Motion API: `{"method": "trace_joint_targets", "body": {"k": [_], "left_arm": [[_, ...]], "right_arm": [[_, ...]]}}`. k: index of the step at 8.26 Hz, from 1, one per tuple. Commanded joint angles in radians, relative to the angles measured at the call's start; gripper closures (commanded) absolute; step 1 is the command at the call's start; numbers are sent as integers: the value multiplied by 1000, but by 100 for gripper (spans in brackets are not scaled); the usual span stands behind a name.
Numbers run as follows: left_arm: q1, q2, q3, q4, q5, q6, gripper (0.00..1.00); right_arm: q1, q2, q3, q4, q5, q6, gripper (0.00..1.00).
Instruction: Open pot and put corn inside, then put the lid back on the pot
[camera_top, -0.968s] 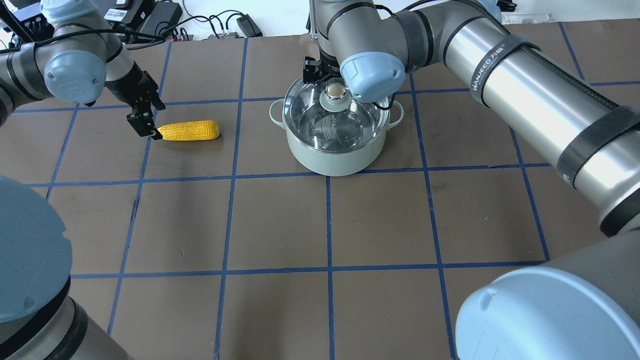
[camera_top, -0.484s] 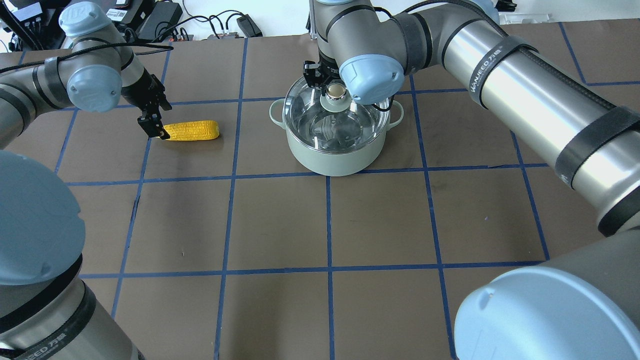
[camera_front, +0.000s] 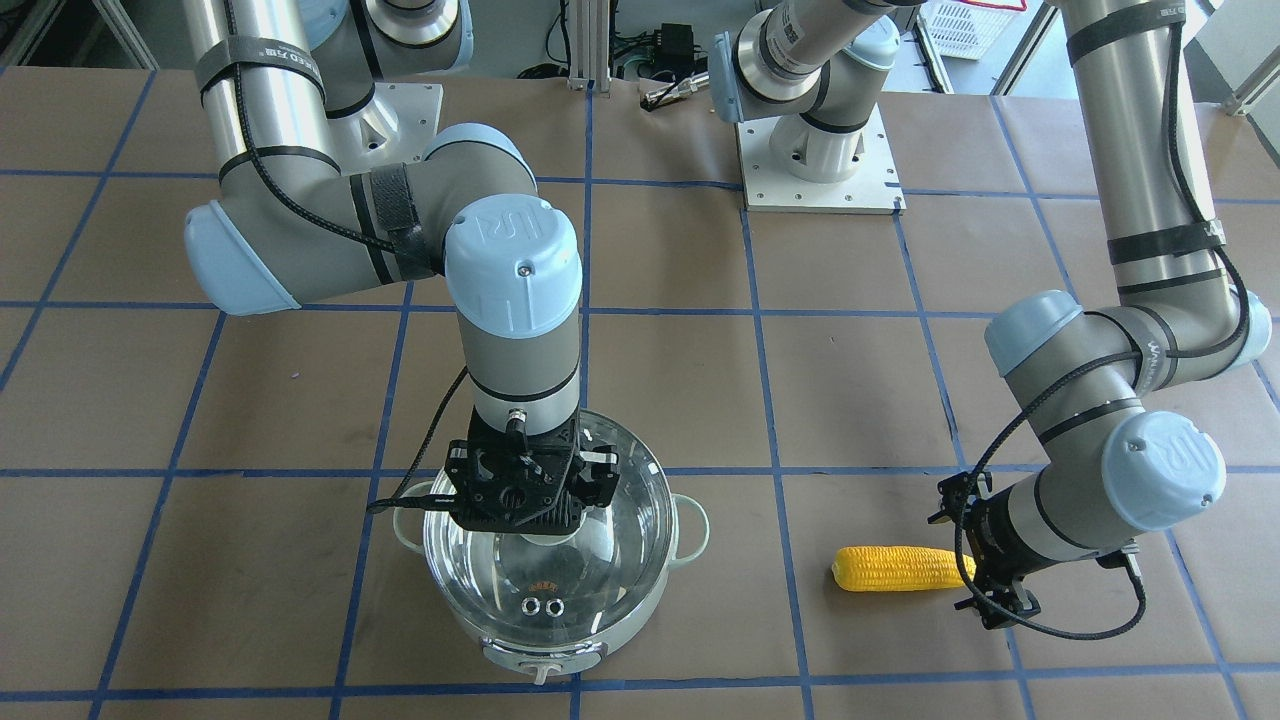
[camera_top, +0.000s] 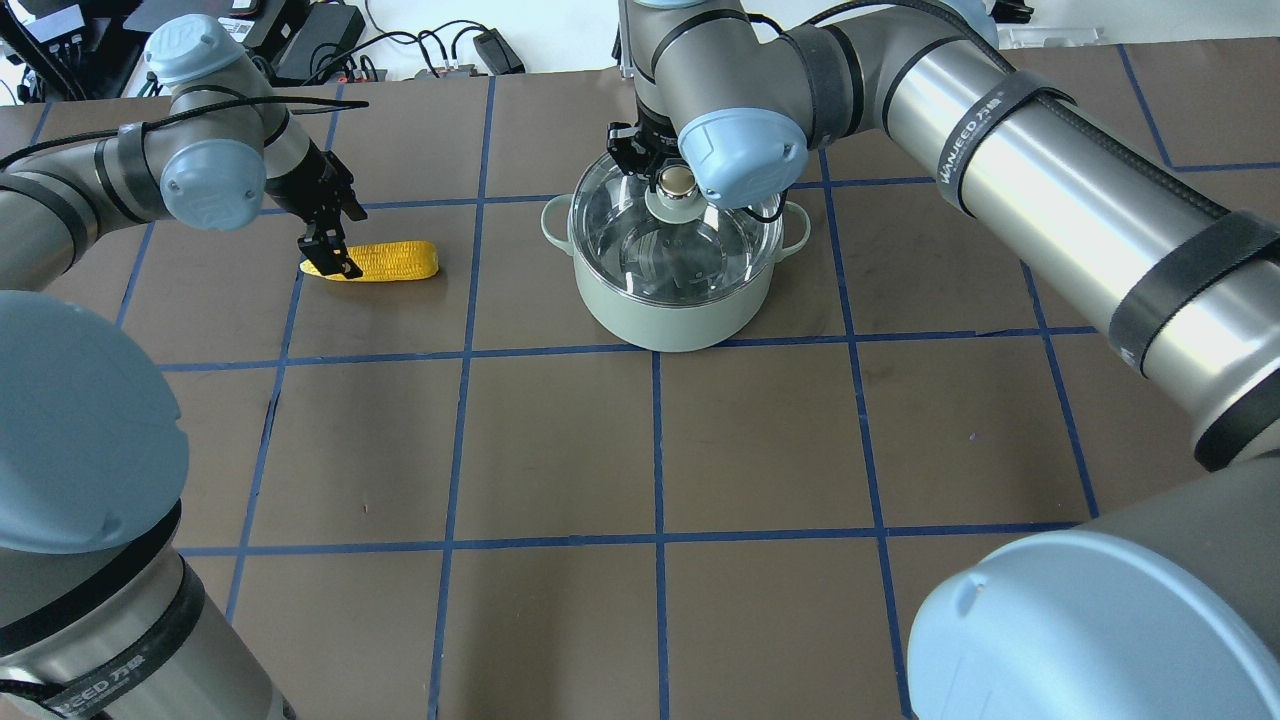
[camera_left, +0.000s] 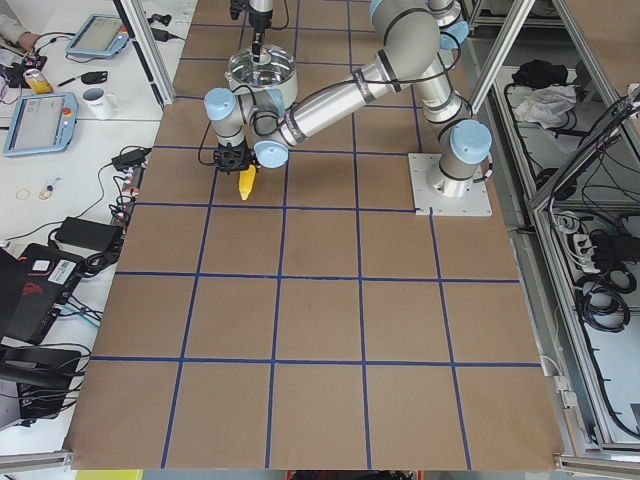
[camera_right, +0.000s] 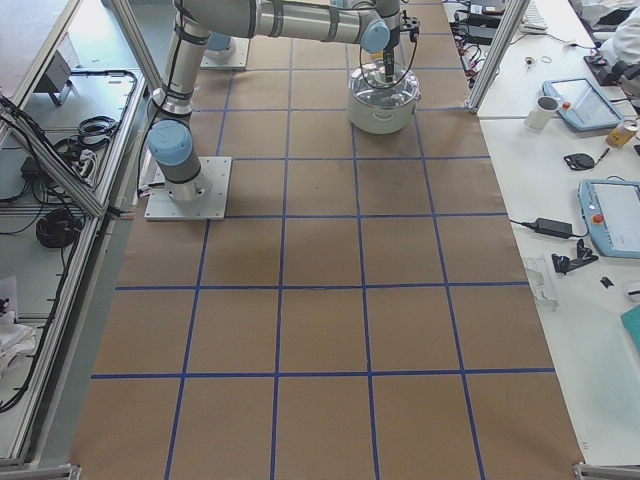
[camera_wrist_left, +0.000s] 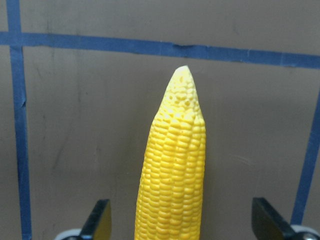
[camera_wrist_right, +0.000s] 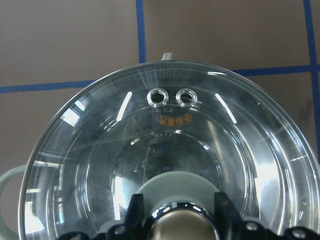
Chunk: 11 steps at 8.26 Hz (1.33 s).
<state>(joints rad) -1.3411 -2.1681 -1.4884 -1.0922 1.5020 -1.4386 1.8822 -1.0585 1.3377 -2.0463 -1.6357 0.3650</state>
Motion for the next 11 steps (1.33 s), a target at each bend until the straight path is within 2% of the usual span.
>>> {"method": "trace_joint_targets", "body": {"k": [1, 3, 5, 6, 7, 8, 9, 10, 11], "left_arm": [[-24, -12, -3, -1, -22, -20, 0], [-26, -16, -1, 0, -20, -10, 0], [-32, -33, -1, -3, -22, -14, 0], [-35, -35, -3, -11, -22, -13, 5], [-35, -38, -4, -14, -20, -6, 6], [-35, -47, -3, -15, -19, -6, 22], [-35, -45, -1, -15, -22, -3, 58], [-35, -44, -1, -15, -22, -3, 90], [-35, -30, 3, -21, -22, -3, 100]], "right_arm": [[0, 0, -3, 0, 13, 6, 56], [0, -2, -6, 0, 14, 5, 65], [0, -38, -12, 5, 13, -14, 66], [0, -60, -12, 15, 13, -17, 66], [-2, -89, -6, 17, 13, -50, 66], [-12, -133, -2, 53, 10, -116, 66], [-35, -196, 0, 149, 11, -135, 67], [-72, -256, 9, 223, 11, -139, 68], [-115, -318, 29, 291, 14, -158, 68]]}}
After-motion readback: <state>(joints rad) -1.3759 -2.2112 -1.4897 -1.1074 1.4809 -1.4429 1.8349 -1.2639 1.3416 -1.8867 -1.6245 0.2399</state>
